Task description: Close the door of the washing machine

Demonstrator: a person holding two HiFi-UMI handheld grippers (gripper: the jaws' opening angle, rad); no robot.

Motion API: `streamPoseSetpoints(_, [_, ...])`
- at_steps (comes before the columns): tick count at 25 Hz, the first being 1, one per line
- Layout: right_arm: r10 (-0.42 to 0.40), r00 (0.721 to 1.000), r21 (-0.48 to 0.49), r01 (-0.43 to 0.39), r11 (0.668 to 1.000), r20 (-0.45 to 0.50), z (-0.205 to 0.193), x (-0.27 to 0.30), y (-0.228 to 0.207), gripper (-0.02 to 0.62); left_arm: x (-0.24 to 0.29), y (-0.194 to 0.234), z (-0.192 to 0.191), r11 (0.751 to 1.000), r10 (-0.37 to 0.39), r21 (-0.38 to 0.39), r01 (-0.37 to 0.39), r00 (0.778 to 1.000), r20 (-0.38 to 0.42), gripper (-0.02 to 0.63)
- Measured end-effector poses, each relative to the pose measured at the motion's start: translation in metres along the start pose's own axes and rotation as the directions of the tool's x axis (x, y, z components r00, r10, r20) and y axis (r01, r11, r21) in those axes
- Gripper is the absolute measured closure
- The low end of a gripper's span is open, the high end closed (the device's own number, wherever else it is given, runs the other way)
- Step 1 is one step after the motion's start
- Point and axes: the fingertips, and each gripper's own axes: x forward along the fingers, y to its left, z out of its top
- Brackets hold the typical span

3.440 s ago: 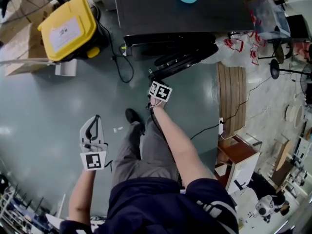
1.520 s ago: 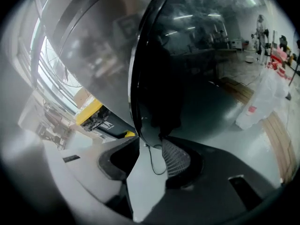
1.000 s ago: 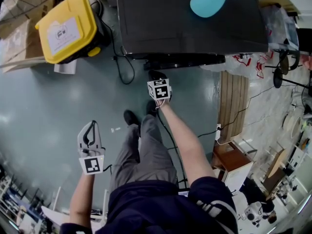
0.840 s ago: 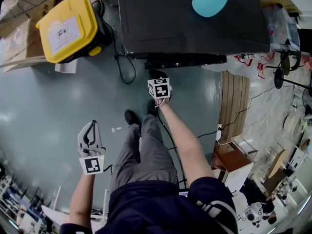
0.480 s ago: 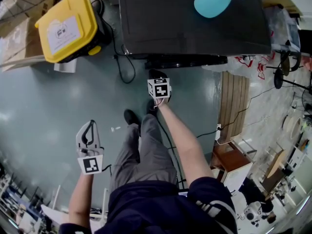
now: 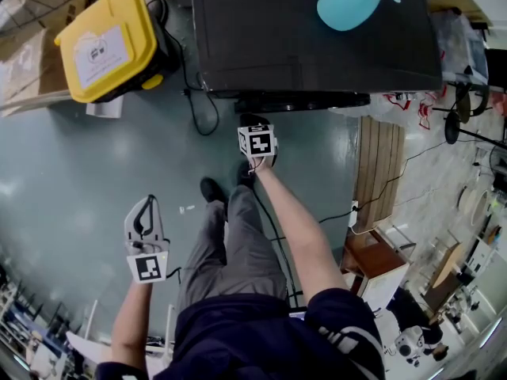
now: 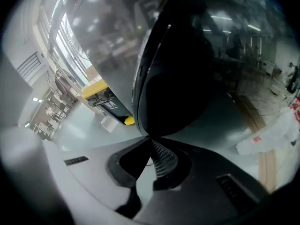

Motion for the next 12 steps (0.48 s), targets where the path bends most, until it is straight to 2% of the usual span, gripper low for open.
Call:
streamPoseSetpoints(5, [-0.018,1.0,-0.029,0.019,0.999,0.02,0.0114,0.0083,-0.0039,0.575,0.0012,0.0004,-0.0012,1.0,0.008,-0.008,-0.008,1.0,-0.008,0.581])
streamPoseSetpoints(9, [-0.01,1.0,-0.008,0.01,1.0,-0.021,0.0036,0.0081,-0.003,0.575,-0.003,0.0048,0.0025,1.0,0.008,-0.013,-0.008,1.0,-0.001,0.581])
streamPoseSetpoints(12, [-0.004,1.0,-0.042,0.005,0.999,0.013,0.0061,0.004,0.0016,0.575,-0.0002,0.0031,0.0015,1.0,0.01,-0.019,-0.009,1.0,0.005,0.581])
